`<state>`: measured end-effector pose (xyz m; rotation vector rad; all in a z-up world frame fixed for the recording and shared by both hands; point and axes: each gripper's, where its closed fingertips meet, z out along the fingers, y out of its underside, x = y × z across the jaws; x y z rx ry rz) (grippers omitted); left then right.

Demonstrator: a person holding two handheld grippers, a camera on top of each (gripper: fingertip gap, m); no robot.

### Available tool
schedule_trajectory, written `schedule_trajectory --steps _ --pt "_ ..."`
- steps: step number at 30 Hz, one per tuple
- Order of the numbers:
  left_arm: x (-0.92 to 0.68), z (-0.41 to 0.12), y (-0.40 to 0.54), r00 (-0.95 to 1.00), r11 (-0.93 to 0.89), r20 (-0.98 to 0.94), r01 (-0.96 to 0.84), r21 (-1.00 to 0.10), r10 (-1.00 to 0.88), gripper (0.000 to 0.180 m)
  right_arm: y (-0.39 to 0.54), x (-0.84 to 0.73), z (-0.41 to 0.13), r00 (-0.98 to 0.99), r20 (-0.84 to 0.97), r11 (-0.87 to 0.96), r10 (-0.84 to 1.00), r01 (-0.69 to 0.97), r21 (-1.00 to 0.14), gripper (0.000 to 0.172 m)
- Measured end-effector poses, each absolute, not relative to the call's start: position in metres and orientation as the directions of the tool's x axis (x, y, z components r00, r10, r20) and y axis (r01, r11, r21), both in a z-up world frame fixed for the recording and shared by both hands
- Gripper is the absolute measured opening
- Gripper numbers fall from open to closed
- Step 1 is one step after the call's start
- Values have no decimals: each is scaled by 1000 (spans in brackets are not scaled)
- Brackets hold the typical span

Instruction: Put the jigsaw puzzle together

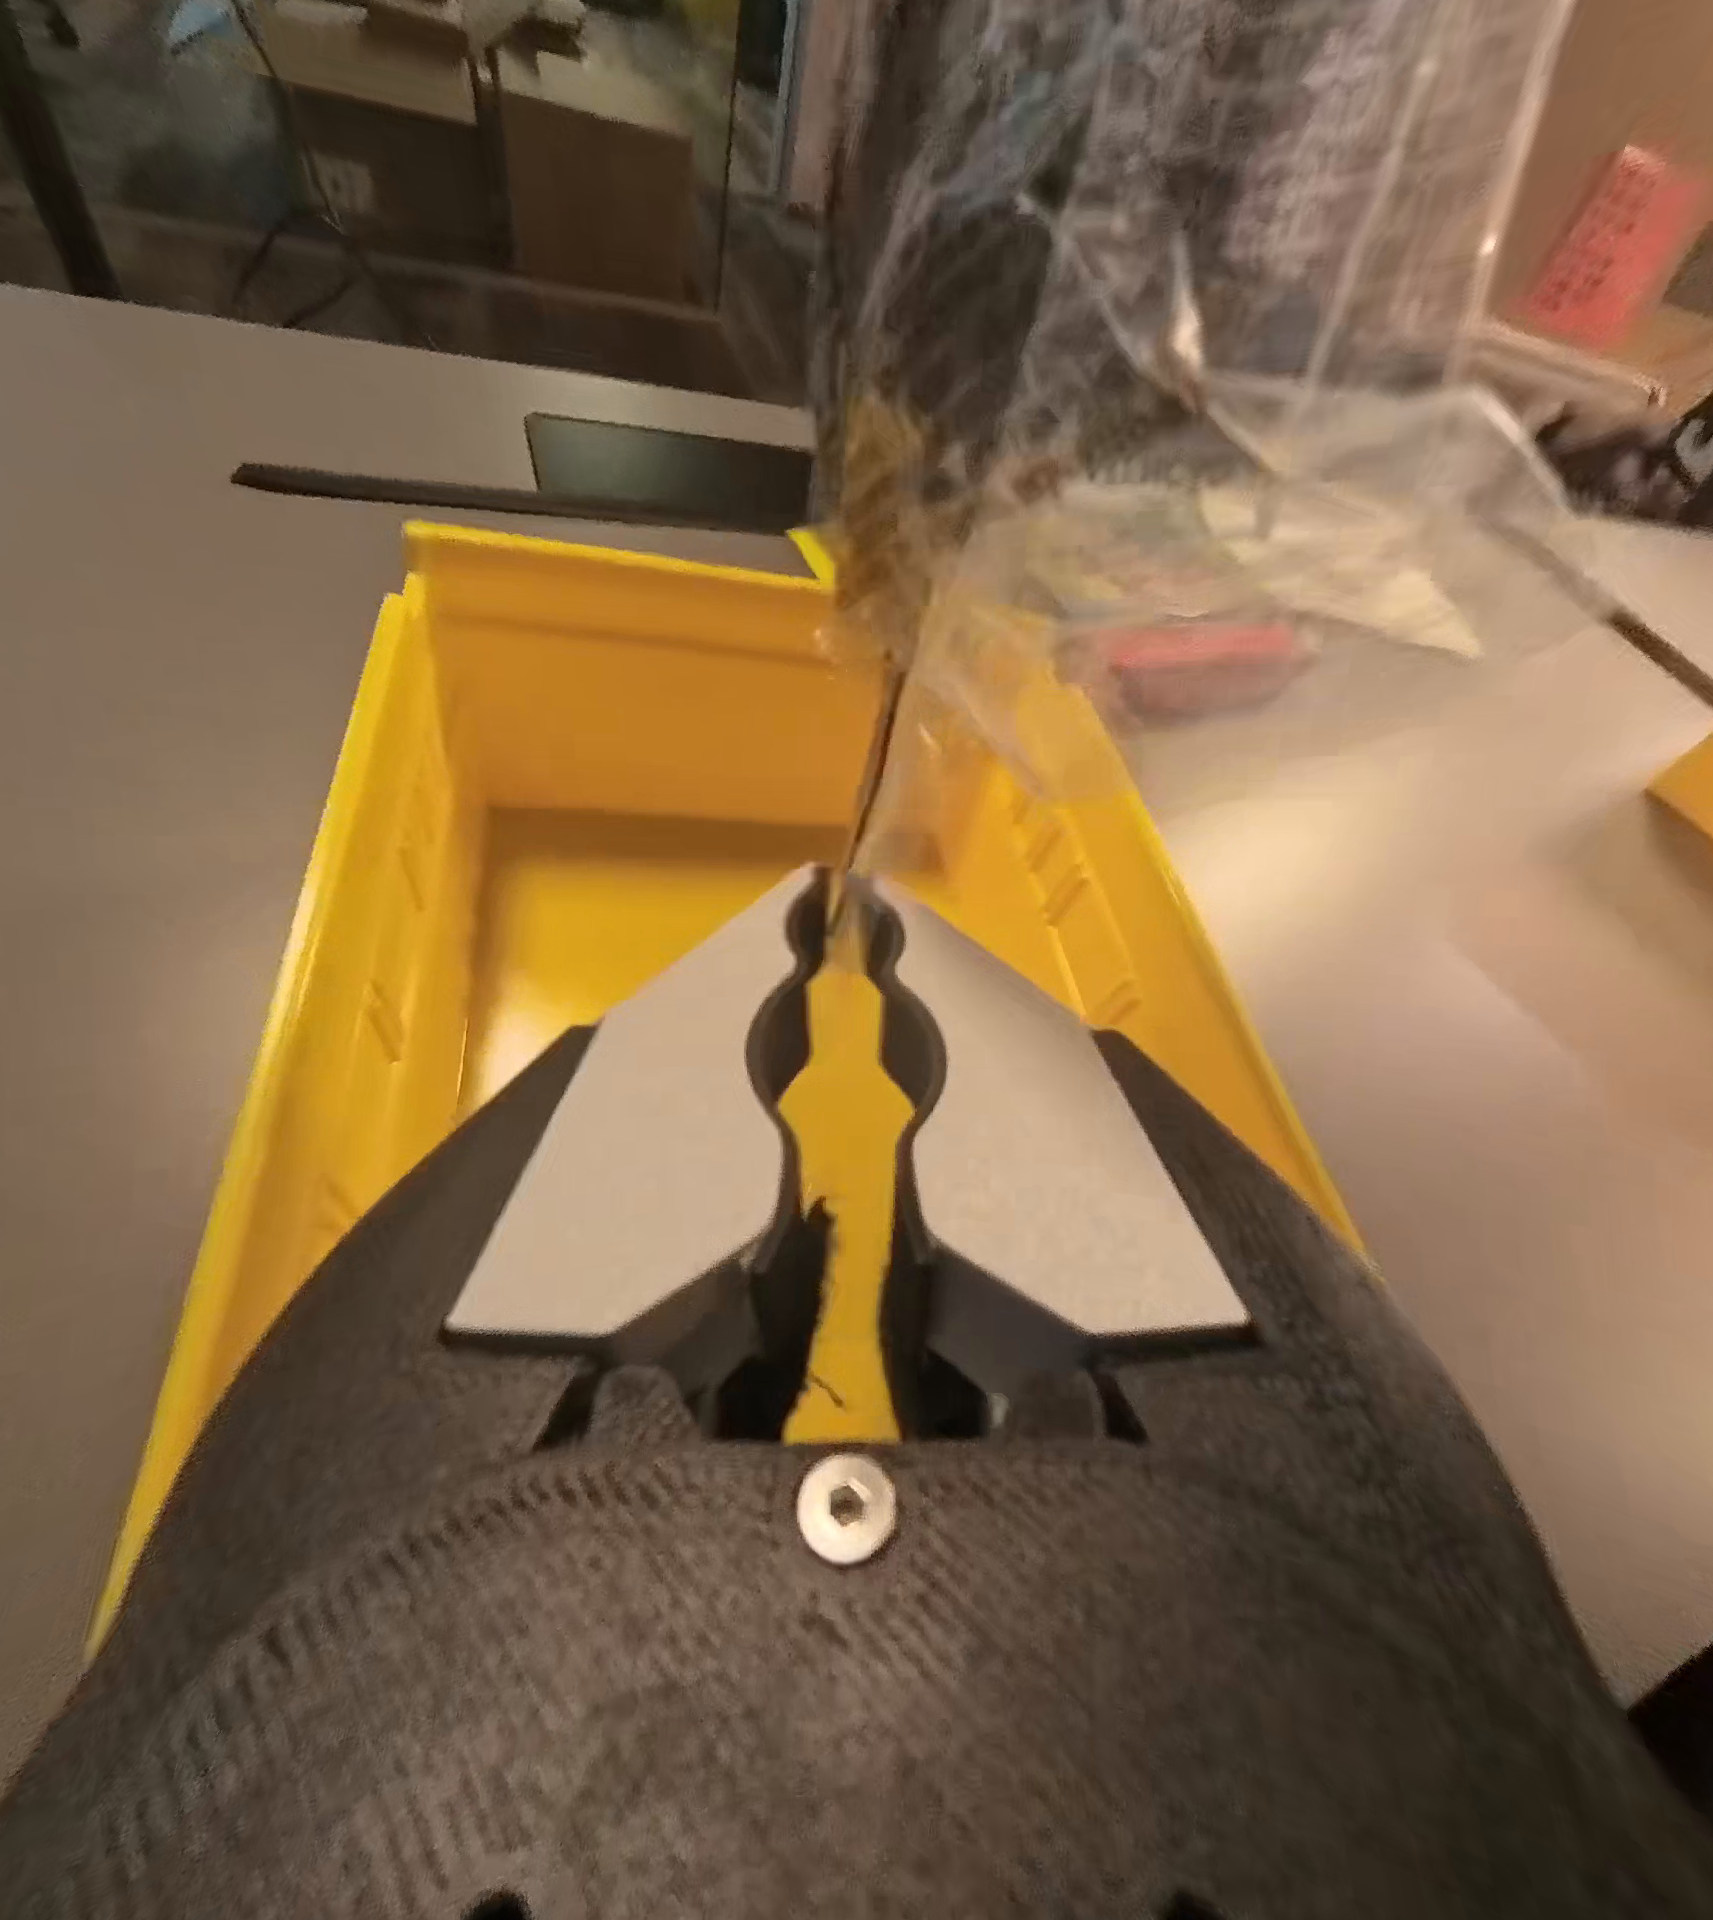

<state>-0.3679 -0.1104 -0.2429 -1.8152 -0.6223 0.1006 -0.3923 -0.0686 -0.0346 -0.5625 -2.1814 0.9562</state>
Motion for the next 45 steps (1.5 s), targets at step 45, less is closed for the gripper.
schedule_trajectory --steps 45 --pt "-359 -226 -111 822 -82 306 389 -918 481 2 -72 -386 -32 -692 321 604 646 208 -769 0"
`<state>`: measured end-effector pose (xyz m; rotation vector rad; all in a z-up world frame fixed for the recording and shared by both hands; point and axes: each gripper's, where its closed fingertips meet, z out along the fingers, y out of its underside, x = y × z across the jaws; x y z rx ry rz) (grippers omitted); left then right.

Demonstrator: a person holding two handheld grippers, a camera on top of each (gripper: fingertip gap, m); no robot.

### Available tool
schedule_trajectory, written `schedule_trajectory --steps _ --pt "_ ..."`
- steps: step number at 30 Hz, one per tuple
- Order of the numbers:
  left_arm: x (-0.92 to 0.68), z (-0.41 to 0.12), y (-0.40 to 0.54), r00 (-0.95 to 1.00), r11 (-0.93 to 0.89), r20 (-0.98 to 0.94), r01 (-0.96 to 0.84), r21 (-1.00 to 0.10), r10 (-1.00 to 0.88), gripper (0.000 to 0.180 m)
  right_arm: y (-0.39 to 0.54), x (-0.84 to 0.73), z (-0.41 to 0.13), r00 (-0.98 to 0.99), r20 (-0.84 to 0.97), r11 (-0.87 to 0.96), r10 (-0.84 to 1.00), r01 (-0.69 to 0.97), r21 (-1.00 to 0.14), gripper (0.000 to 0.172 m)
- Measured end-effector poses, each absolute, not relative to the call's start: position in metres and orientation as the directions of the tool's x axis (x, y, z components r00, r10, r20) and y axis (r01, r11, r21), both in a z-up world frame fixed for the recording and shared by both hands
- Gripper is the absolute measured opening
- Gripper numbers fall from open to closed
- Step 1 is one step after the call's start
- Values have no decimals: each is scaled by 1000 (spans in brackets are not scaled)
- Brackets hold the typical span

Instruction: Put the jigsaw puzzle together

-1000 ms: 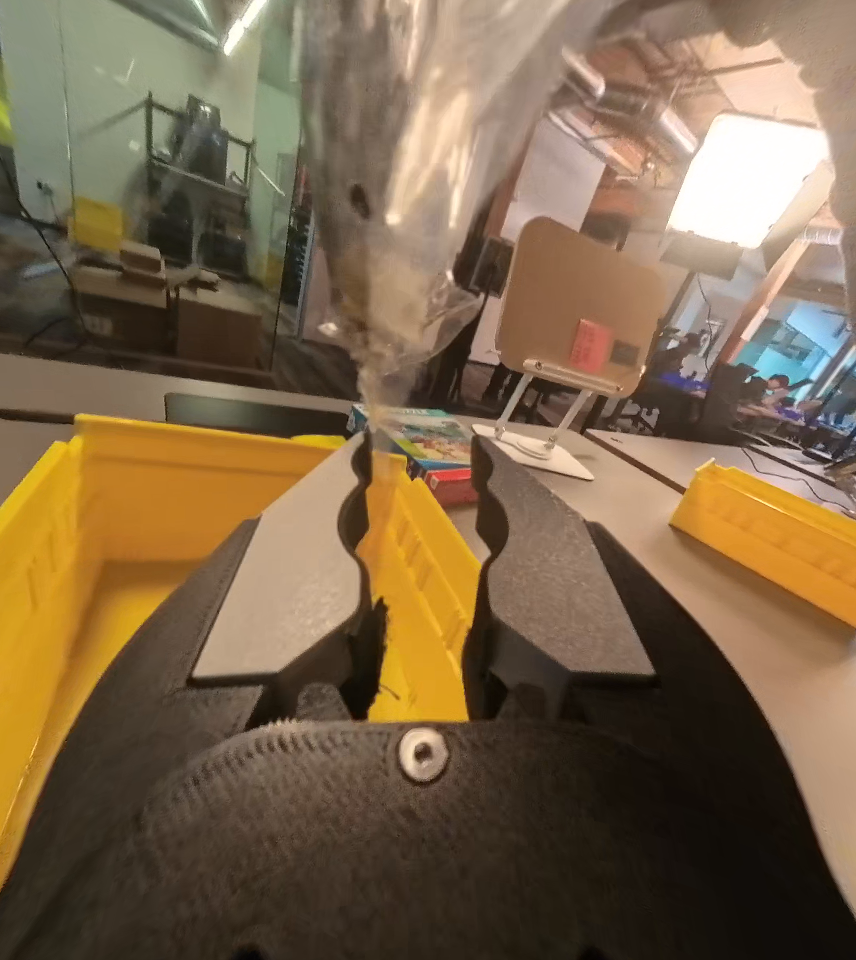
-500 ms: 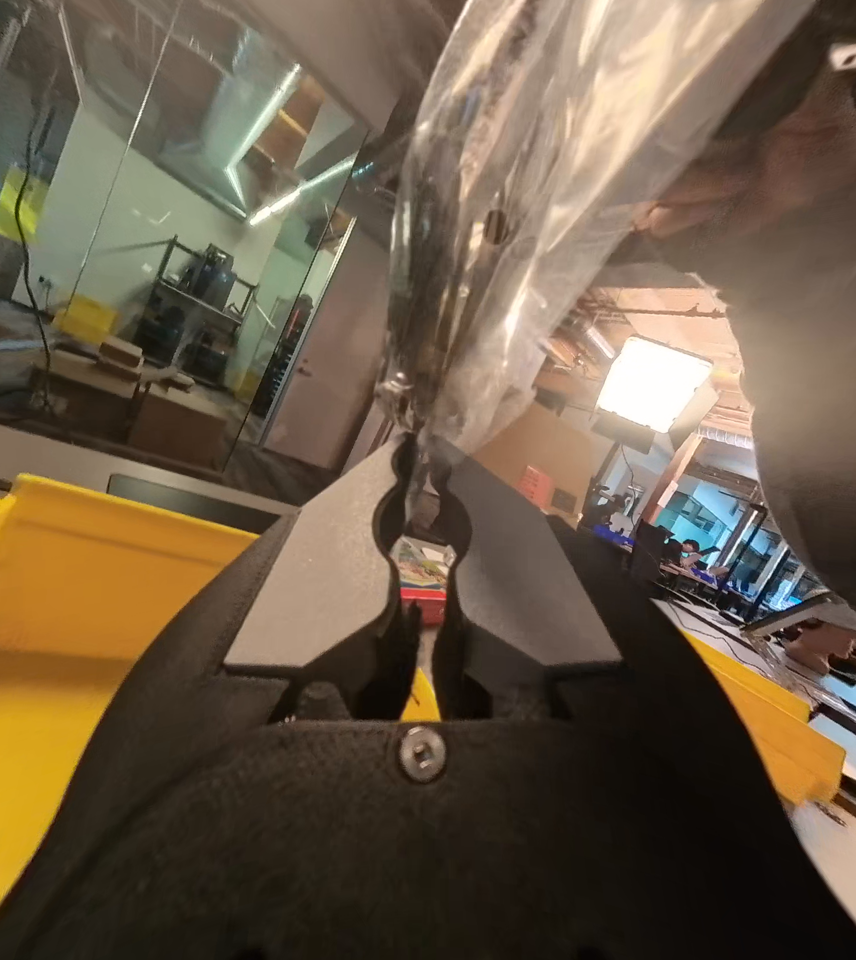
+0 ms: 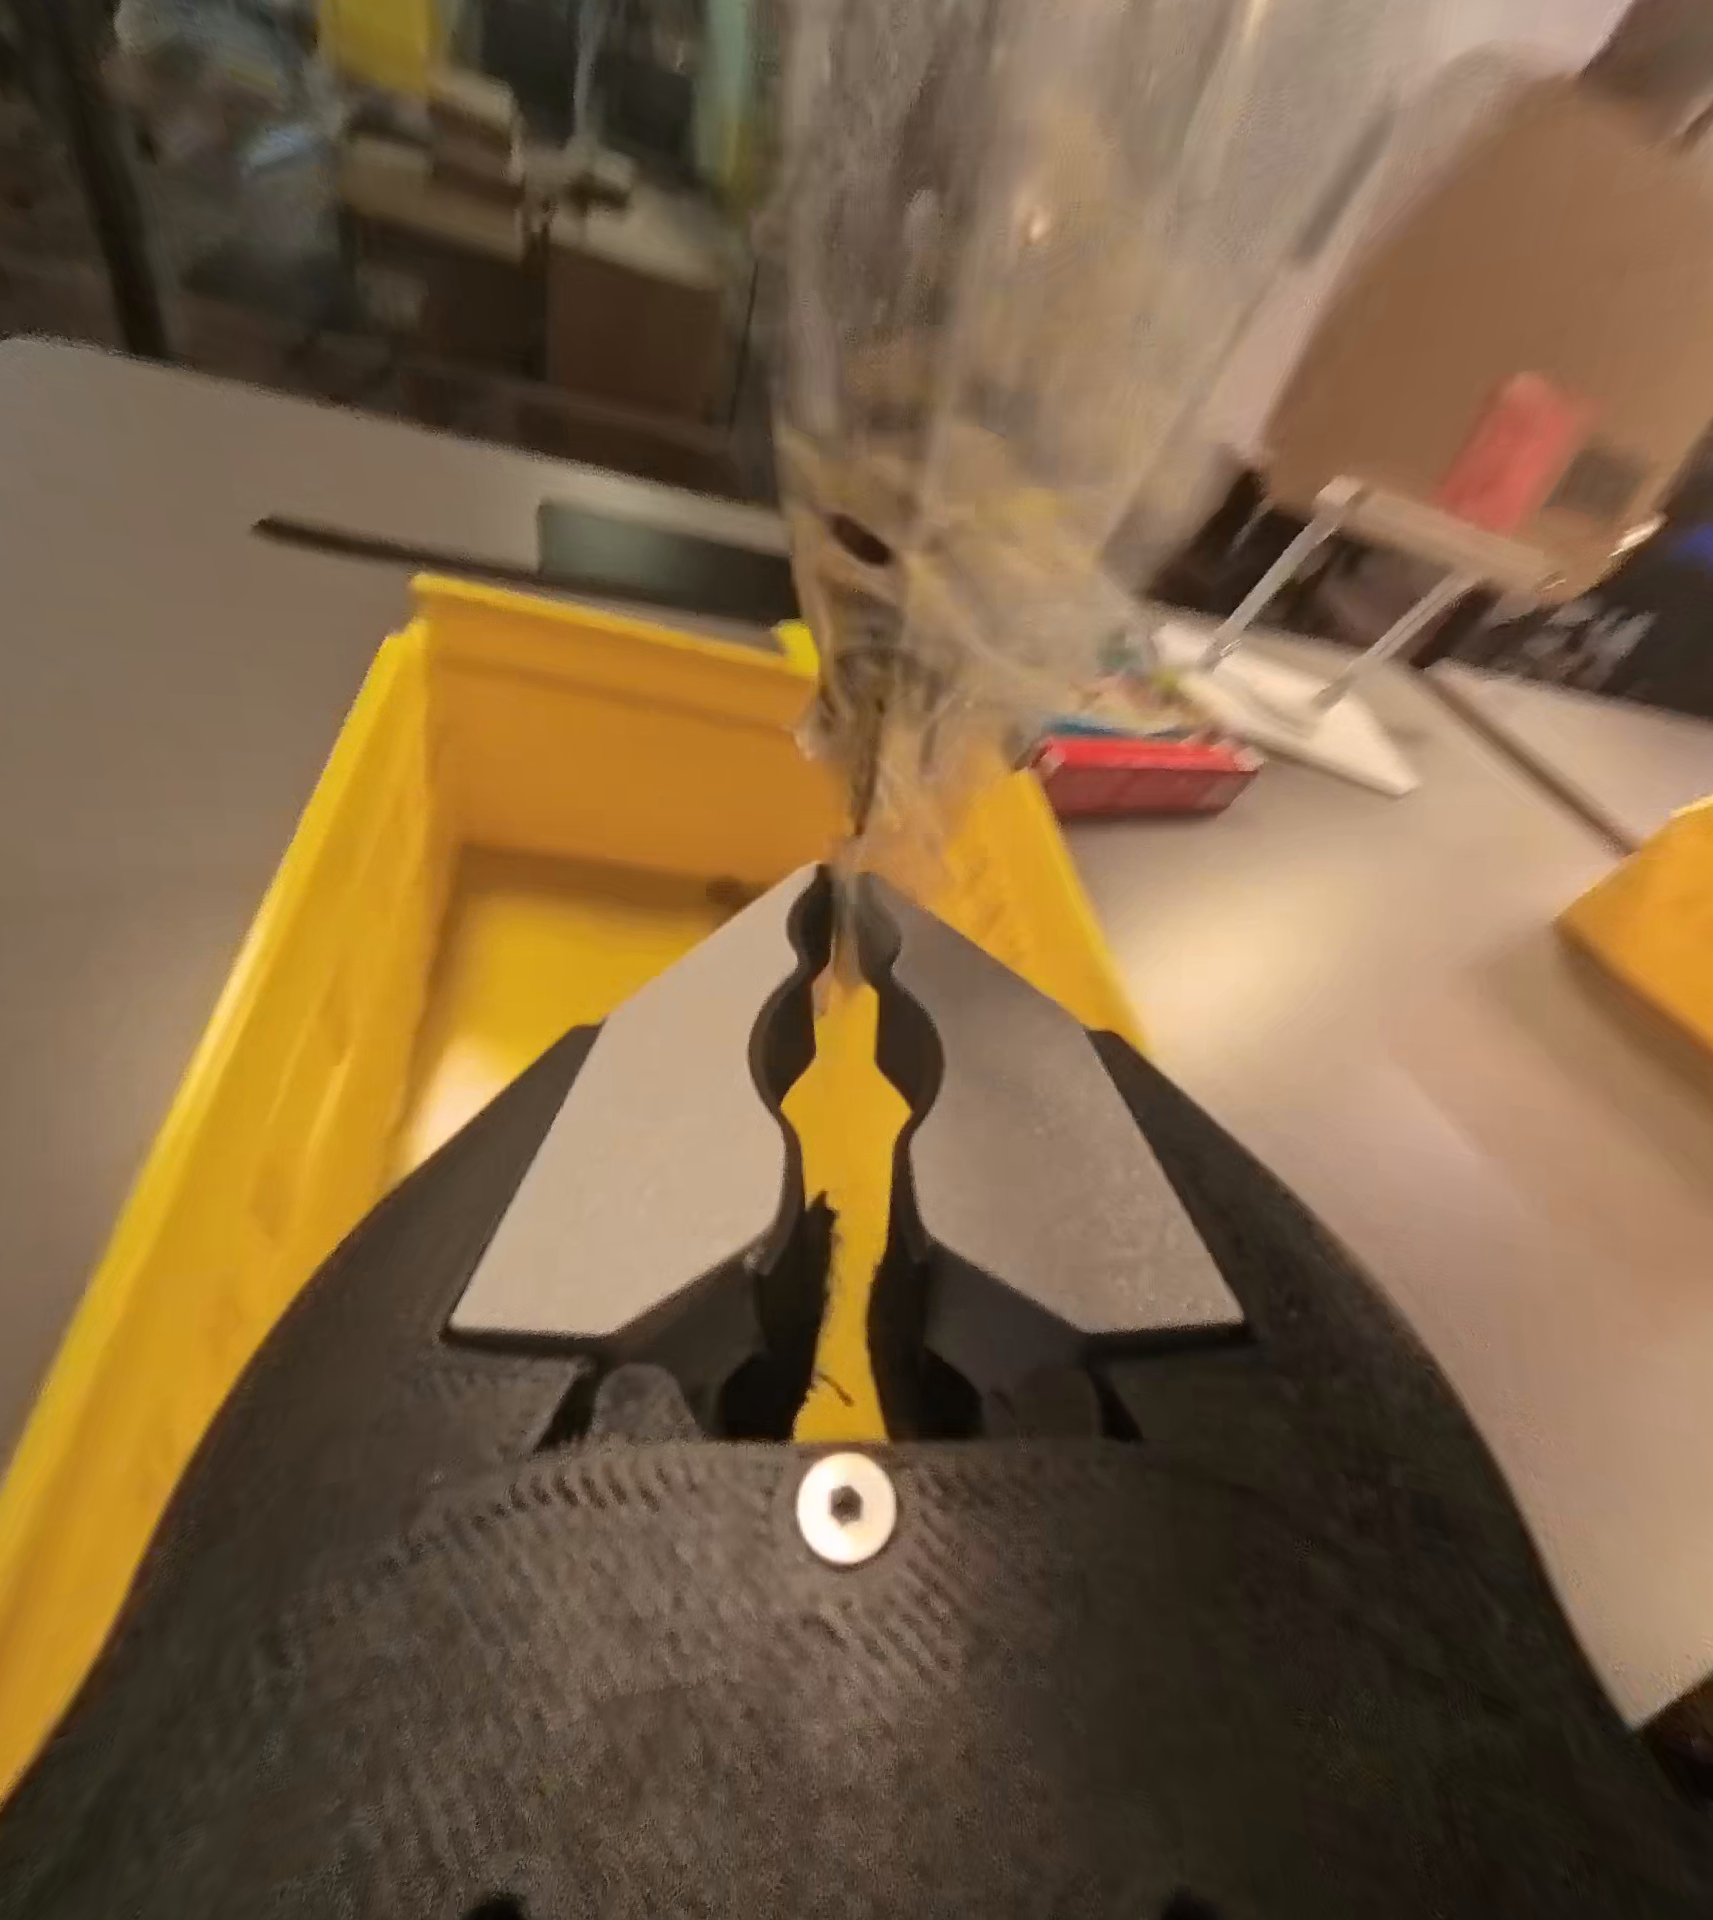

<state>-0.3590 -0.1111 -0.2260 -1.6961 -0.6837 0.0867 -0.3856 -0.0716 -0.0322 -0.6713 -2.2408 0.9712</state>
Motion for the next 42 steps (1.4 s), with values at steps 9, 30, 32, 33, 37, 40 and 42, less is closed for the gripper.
schedule_trajectory --steps 9,30,32,33,37,40,42 --pt "-359 -216 -100 754 188 550 519 -834 358 38 -78 -386 -24 -693 331 615 640 204 -762 0" --pt "-350 -177 -82 770 565 635 496 -659 65 25 -93 -374 21 -697 296 566 653 188 -803 0" --pt "-353 -179 -81 761 571 645 498 -652 73 25 -93 -373 23 -694 301 568 654 187 -802 0" --pt "-356 -180 -82 754 579 651 495 -648 83 26 -93 -372 24 -693 302 568 655 188 -802 0" --pt "-357 -174 -87 765 615 641 480 -626 55 28 -93 -371 28 -692 303 569 656 188 -801 0" --pt "-350 -161 -91 814 650 581 434 -624 13 19 -94 -369 28 -693 305 572 654 188 -798 0" --pt "-347 -153 -98 835 690 551 395 -606 5 7 -94 -368 29 -693 305 572 653 188 -798 0"
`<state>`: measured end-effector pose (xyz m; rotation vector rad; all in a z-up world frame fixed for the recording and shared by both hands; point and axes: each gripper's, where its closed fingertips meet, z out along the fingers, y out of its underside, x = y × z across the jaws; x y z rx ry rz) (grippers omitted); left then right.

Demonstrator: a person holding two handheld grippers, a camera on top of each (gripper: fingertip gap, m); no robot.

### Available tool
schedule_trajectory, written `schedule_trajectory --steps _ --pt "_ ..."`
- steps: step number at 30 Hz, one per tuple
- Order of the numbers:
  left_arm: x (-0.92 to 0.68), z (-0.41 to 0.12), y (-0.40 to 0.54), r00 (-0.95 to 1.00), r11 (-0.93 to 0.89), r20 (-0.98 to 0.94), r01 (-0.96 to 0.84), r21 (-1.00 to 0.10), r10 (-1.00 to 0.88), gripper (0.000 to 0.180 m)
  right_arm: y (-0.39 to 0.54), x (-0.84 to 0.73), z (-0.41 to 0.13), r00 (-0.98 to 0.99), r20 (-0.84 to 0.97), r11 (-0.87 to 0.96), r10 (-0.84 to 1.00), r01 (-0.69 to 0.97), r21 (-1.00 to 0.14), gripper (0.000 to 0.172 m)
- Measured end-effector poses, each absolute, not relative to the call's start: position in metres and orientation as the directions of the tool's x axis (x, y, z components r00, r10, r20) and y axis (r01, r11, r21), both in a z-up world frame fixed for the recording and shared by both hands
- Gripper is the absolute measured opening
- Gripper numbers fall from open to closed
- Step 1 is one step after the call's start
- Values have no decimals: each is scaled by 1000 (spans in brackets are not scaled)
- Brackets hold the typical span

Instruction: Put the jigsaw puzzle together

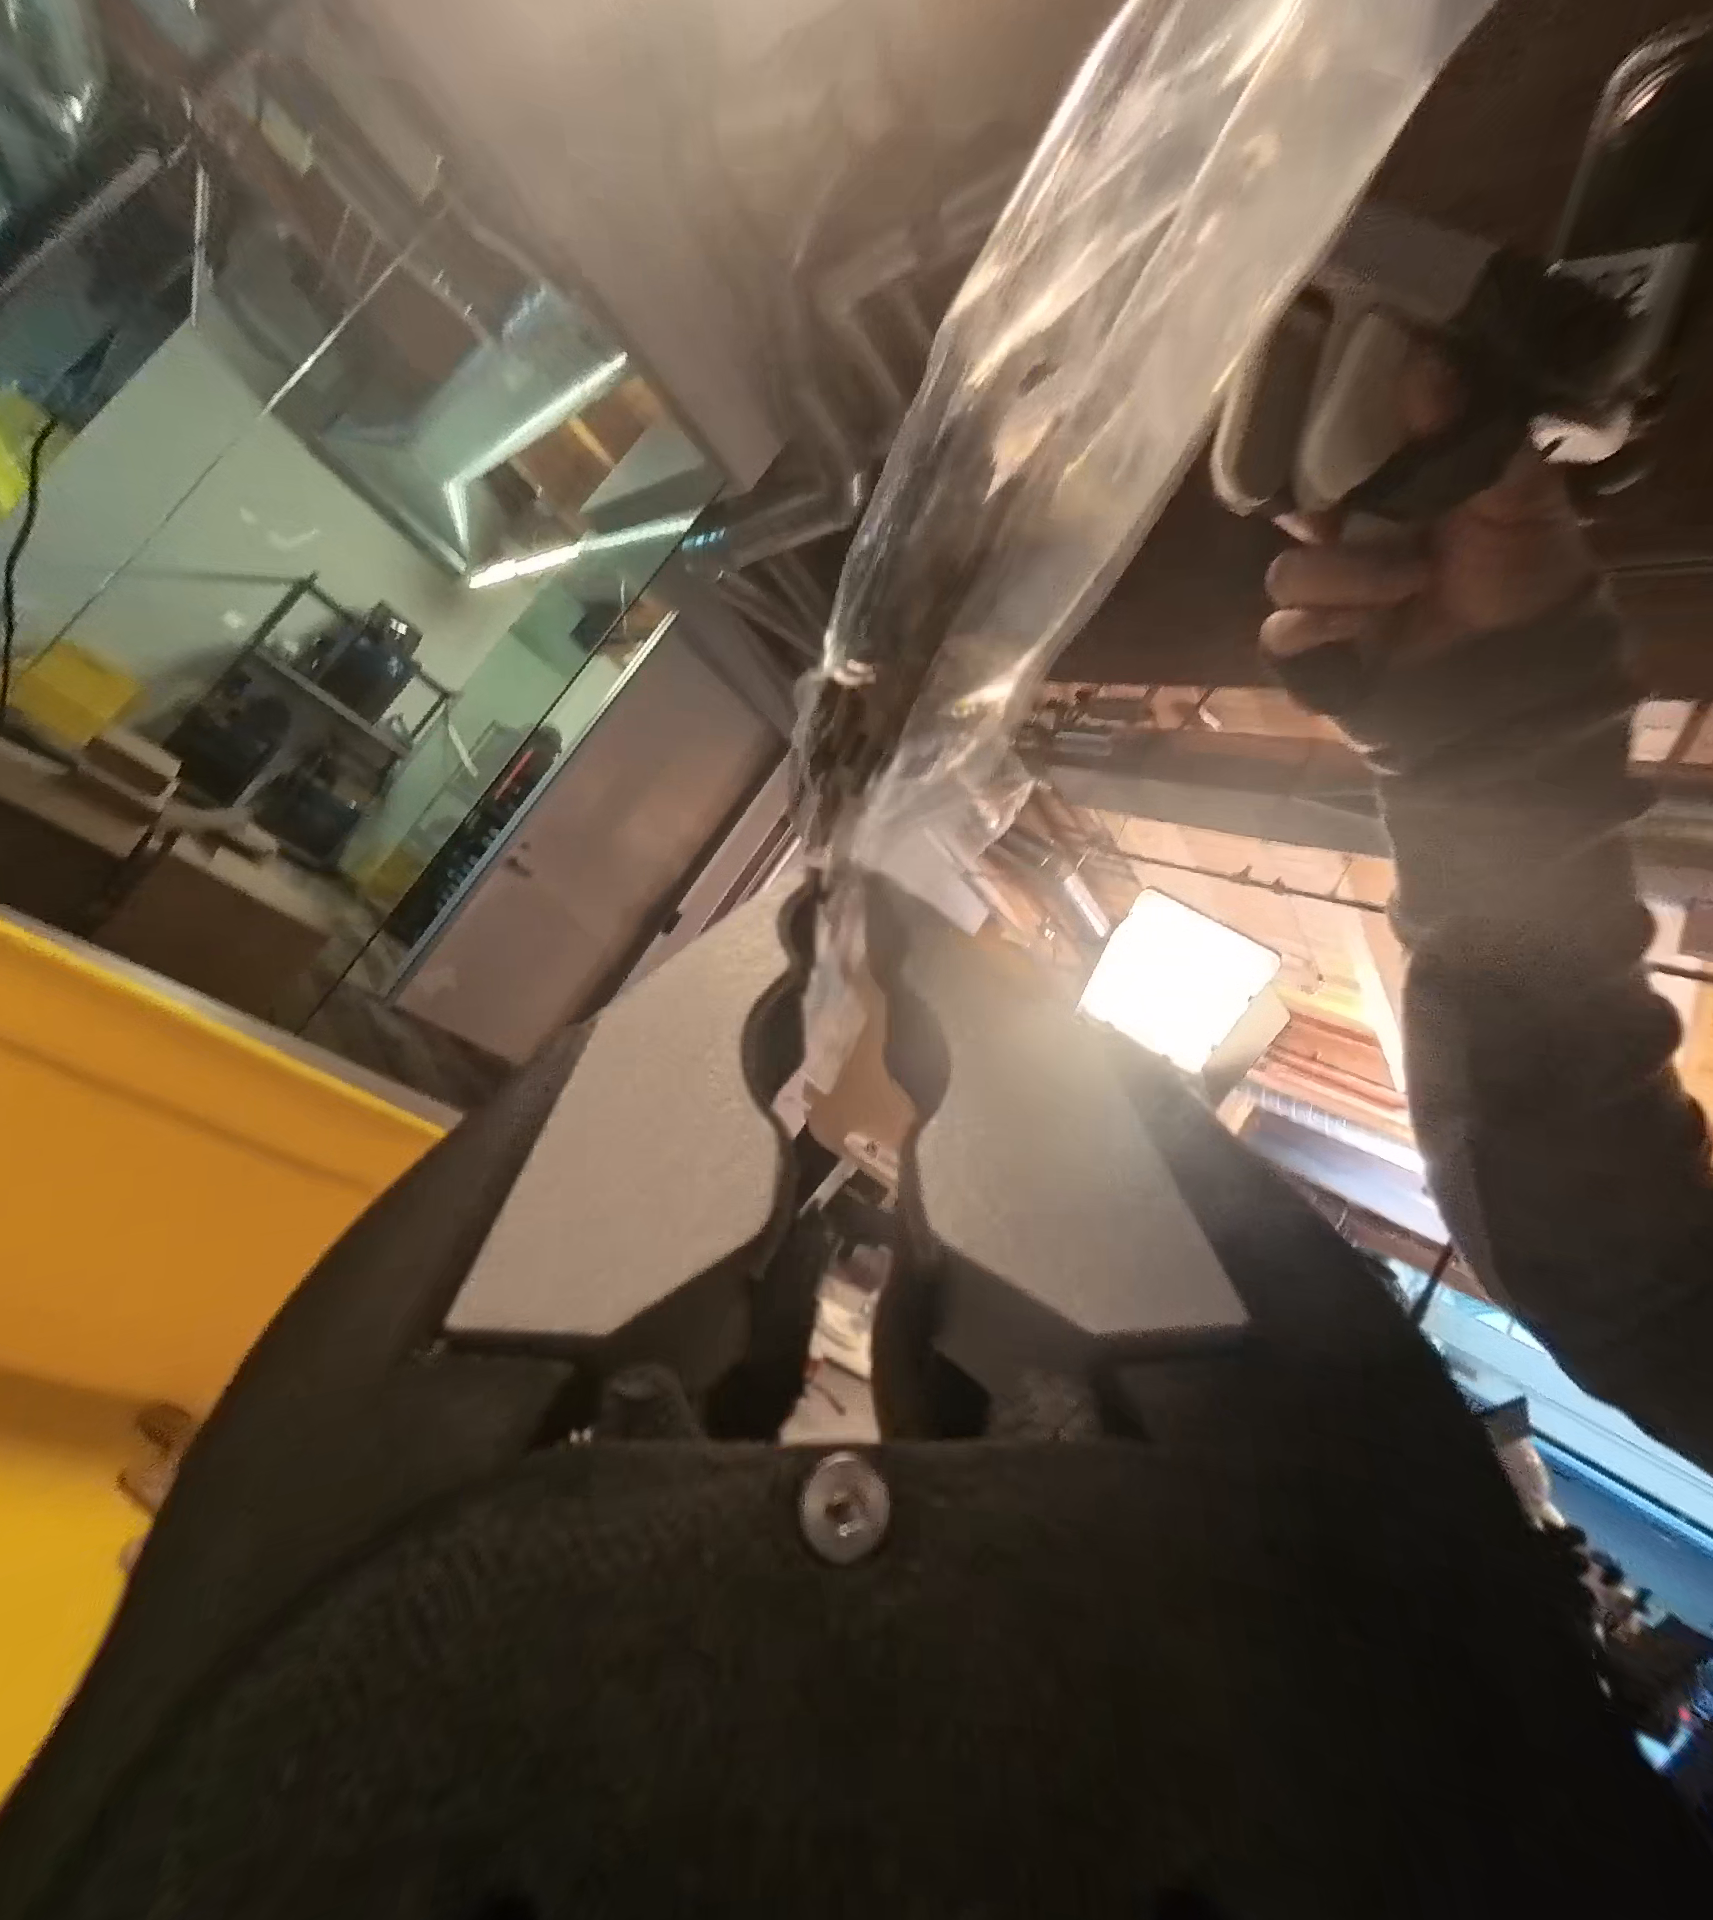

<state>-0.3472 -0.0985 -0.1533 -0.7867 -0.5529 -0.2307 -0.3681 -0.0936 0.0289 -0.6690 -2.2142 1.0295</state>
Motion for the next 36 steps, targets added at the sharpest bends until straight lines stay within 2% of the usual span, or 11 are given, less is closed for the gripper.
schedule_trajectory --steps 4,11,19,22,23,25,29,30,34,36 --pt "-351 -161 -101 811 680 585 432 -592 -6 3 -91 -367 30 -685 318 582 656 190 -791 0" --pt "-360 -189 -95 768 492 611 464 -737 191 1 -76 -381 16 -637 385 622 668 194 -759 0" --pt "-360 -214 -107 770 339 570 475 -812 287 0 -63 -398 -7 -595 418 629 687 198 -752 0" --pt "-360 -244 -115 720 275 582 513 -813 377 0 -33 -412 24 -458 513 624 725 124 -772 0" --pt "-359 -237 -122 719 315 585 495 -810 375 0 -30 -410 31 -489 462 586 740 131 -799 0" --pt "-365 -248 -128 684 270 570 505 -820 455 0 -27 -407 39 -545 381 535 747 153 -831 0" --pt "-370 -264 -120 651 128 530 560 -819 543 0 -32 -405 27 -584 387 574 714 171 -801 0" --pt "-369 -265 -117 662 85 500 554 -828 559 8 -34 -405 22 -592 388 584 706 178 -792 0" --pt "-358 -284 -106 658 -139 381 595 -791 650 80 -32 -405 4 -608 402 630 684 216 -746 0" --pt "-348 -282 -98 693 -192 342 570 -799 635 96 -33 -401 -2 -625 400 645 670 225 -730 0"
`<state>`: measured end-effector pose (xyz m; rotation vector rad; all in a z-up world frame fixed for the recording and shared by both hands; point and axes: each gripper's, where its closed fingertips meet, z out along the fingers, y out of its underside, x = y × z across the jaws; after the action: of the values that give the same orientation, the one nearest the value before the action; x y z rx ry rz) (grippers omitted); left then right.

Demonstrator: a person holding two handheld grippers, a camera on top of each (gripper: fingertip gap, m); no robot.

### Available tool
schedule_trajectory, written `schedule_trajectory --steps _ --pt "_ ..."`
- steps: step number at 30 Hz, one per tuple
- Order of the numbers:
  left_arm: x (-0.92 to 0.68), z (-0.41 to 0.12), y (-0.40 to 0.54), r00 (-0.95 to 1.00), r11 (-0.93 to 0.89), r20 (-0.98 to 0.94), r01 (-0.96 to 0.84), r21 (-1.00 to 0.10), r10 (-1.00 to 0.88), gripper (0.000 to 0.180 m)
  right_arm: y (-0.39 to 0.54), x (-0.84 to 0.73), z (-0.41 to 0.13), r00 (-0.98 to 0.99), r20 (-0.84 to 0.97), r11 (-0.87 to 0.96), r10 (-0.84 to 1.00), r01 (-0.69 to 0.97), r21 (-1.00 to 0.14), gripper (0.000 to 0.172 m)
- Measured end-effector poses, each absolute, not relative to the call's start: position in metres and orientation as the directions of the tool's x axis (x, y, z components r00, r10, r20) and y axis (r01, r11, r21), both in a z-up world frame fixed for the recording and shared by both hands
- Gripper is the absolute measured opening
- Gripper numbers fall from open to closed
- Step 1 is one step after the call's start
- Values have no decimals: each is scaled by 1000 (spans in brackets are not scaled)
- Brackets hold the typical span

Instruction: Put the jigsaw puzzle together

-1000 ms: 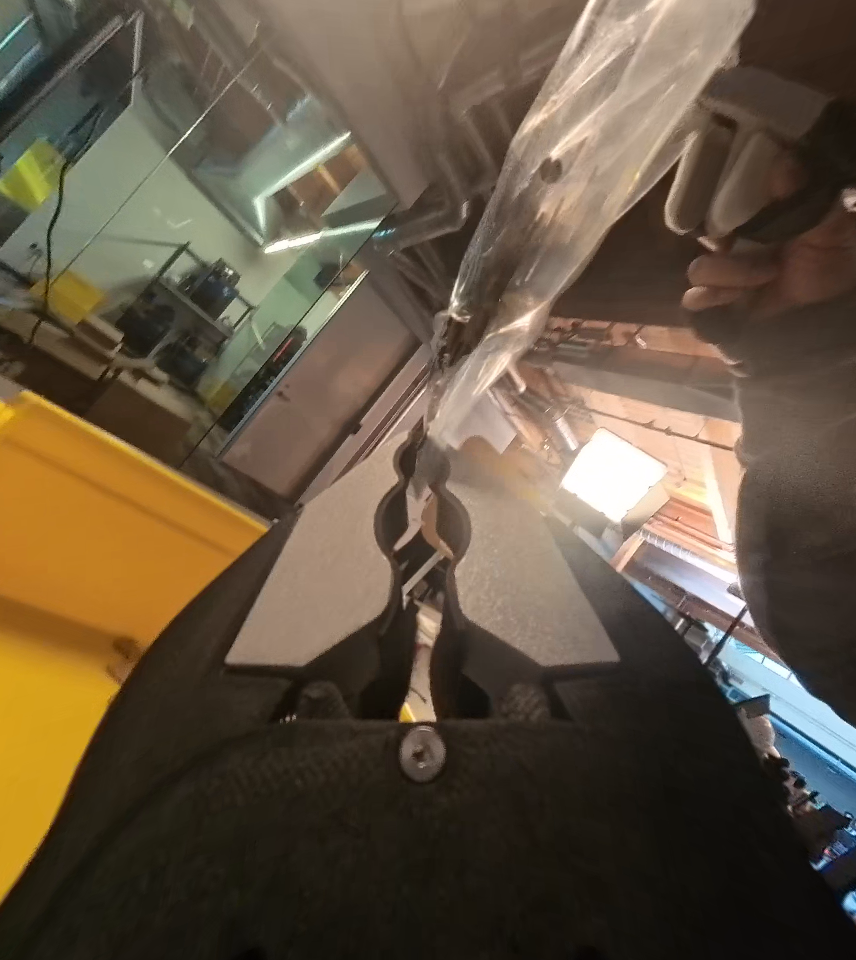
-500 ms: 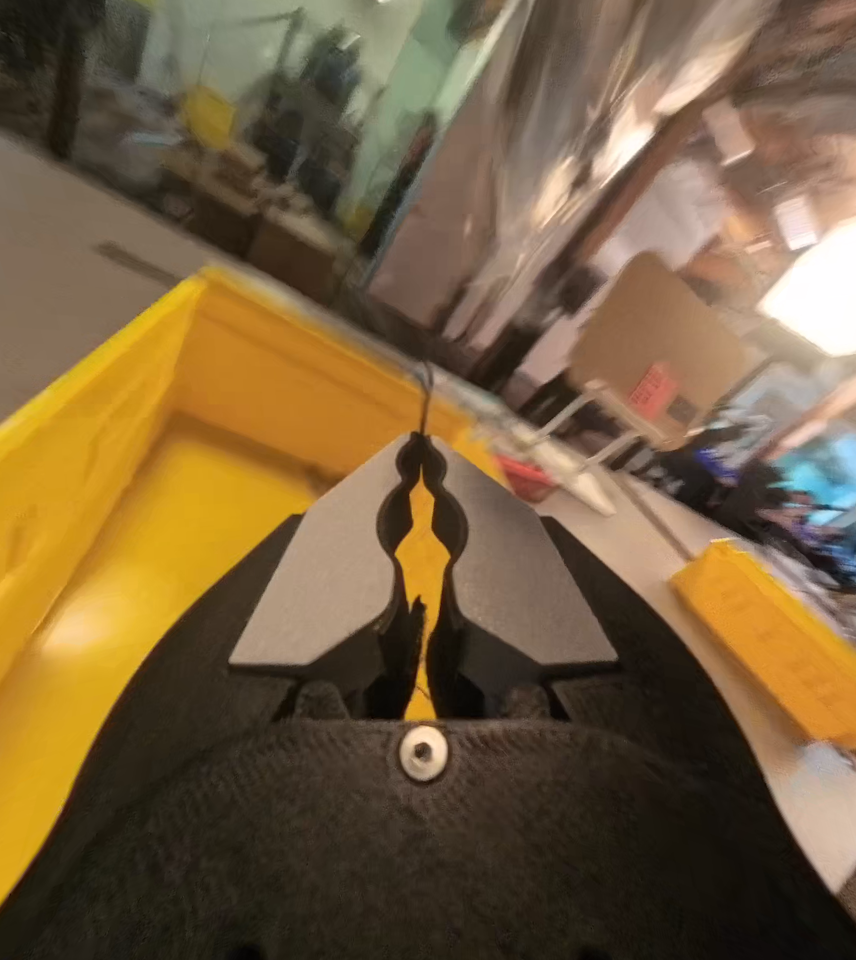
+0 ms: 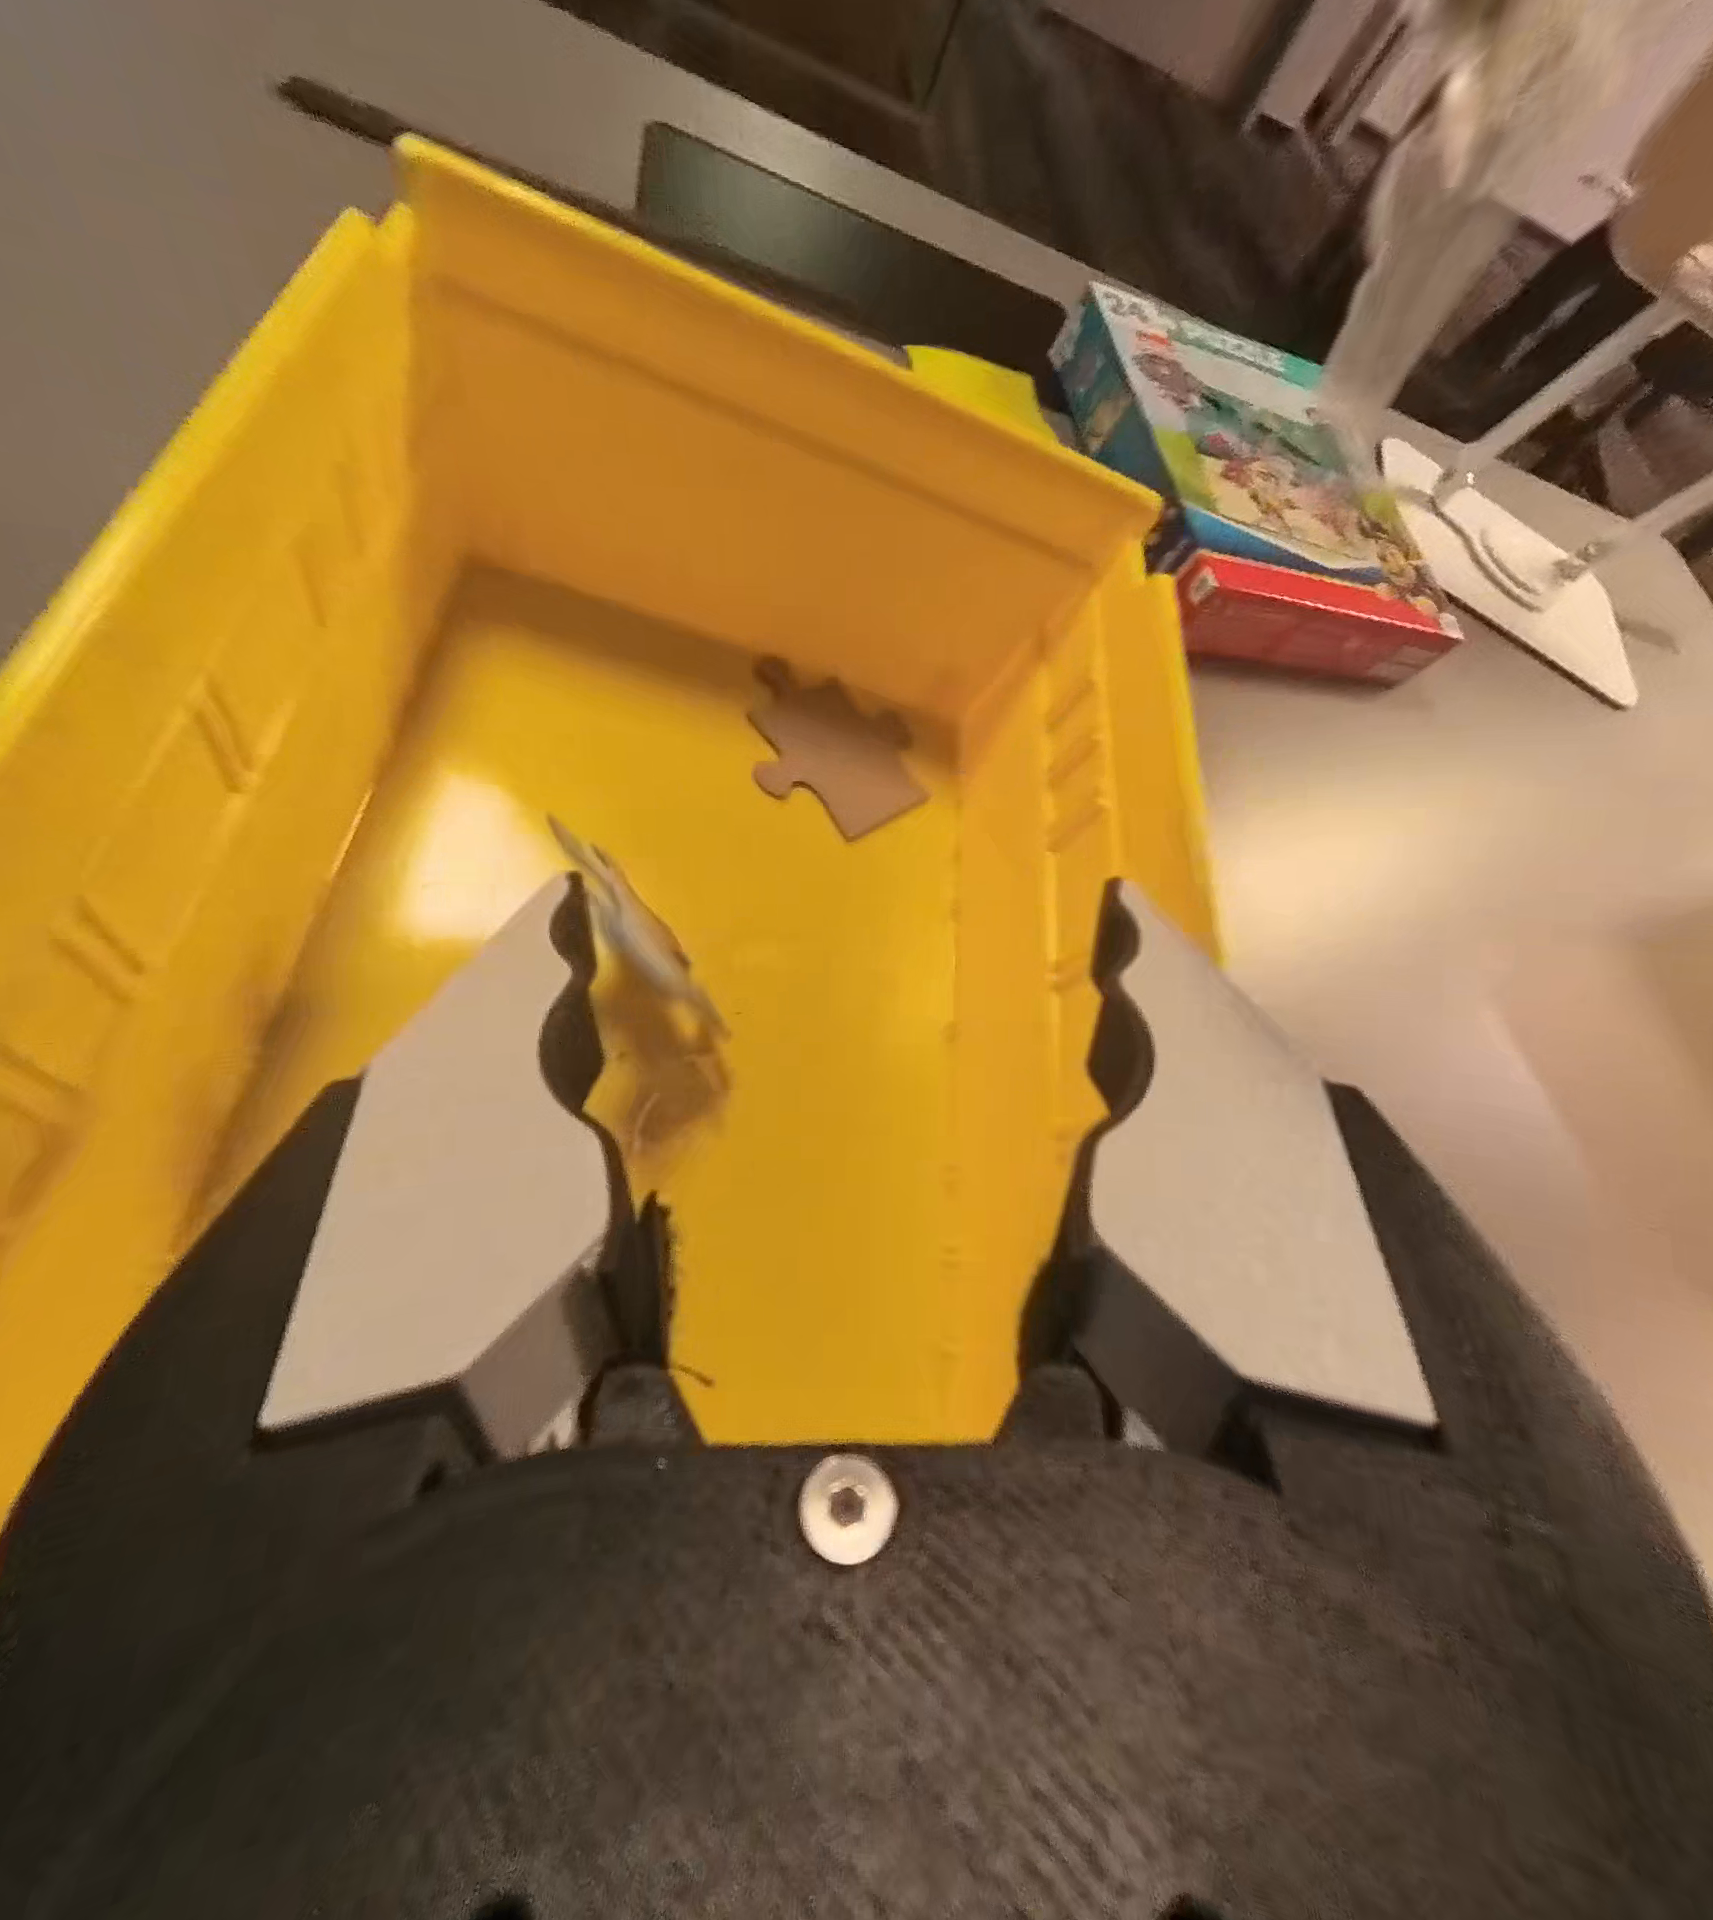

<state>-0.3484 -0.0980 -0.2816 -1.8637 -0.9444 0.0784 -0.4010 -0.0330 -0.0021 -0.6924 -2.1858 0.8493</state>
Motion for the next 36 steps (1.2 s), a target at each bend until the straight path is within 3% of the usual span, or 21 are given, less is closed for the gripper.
schedule_trajectory --steps 3,5,7,9,12,14,17,21,22,24,27,32,34,36 --pt "-335 -253 -89 752 -125 360 501 -856 552 111 -45 -388 -16 -690 364 659 625 217 -720 0" --pt "-331 -215 -93 787 46 404 434 -900 467 115 -58 -376 -30 -754 339 682 562 191 -706 0" --pt "-340 -178 -117 800 235 399 326 -916 448 104 -67 -370 -40 -785 360 713 505 143 -687 0" --pt "-348 -158 -139 806 303 354 228 -925 475 89 -82 -358 -62 -846 335 744 414 102 -660 0" --pt "-359 -166 -141 808 167 283 229 -959 516 88 -89 -362 -79 -823 447 805 350 20 -593 0" --pt "-363 -180 -133 817 42 235 251 -967 527 78 -107 -351 -90 -878 355 757 321 12 -654 0" --pt "-356 -206 -112 854 -128 220 313 -941 471 54 -113 -348 -108 -887 372 771 274 -29 -637 0" --pt "-338 -208 -93 887 -107 322 375 -921 332 32 -113 -350 -113 -874 391 736 289 -58 -674 0" --pt "-344 -203 -98 865 -47 338 381 -923 370 35 -107 -354 -113 -852 436 756 290 -76 -650 0" --pt "-357 -184 -122 817 100 341 334 -937 466 69 -97 -355 -113 -824 507 779 254 -136 -611 0" --pt "-362 -158 -152 803 163 236 174 -971 547 100 -98 -343 -114 -834 532 775 146 -237 -585 0" --pt "-351 -134 -143 901 73 -36 -75 -994 433 93 -115 -337 -111 -753 658 772 -17 -428 -469 0" --pt "-357 -151 -133 921 -35 -17 -4 -999 390 90 -124 -340 -111 -724 689 775 -30 -453 -442 0" --pt "-342 -172 -117 962 -133 83 120 -984 259 73 -129 -349 -109 -706 708 788 9 -432 -440 0"
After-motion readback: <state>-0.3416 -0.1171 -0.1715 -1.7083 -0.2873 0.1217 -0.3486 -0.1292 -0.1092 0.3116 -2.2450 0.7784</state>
